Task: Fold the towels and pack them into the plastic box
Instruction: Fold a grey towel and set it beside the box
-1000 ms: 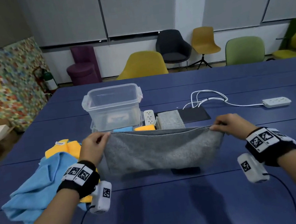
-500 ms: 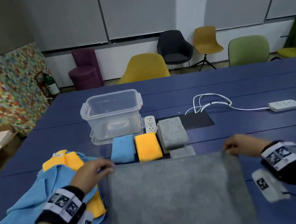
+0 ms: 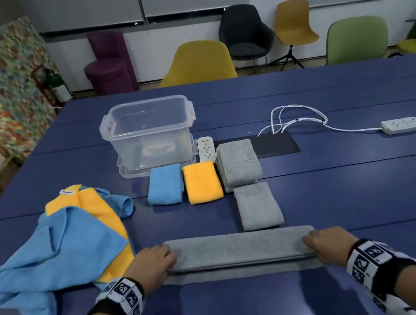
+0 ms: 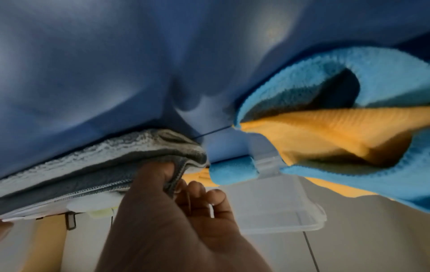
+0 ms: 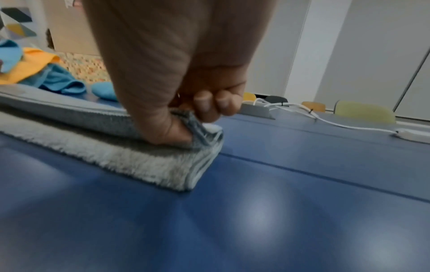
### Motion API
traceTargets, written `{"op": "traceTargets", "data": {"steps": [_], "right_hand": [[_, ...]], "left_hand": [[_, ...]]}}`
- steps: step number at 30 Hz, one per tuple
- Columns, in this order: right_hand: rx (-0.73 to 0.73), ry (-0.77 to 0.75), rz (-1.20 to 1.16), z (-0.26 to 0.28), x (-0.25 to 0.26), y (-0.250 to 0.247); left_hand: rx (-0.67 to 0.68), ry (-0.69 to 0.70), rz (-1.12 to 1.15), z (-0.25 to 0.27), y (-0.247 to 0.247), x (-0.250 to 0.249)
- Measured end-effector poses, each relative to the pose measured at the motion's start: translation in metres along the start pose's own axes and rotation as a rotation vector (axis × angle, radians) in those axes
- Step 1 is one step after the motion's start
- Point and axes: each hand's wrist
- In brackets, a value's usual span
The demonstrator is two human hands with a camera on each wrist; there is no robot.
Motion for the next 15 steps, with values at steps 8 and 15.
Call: {"op": "traceTargets", "data": {"steps": [8, 15], "right_hand": [[-0.031, 0.088, -0.008, 0.001, 0.013, 0.016], [0.066, 0.111, -0.108, 0.005, 0.027, 0.019]], "left_hand": [[0.036, -0.084, 0.149, 0.005, 0.014, -0.016], [0.013, -0.146, -0.012, 0.012, 0.012, -0.029]]}}
Point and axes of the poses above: each hand's wrist, its own z-axis away from the middle knuckle, its own y-axis out of the palm, x = y × z, and after that the axes turned 7 degrees about z, right-handed
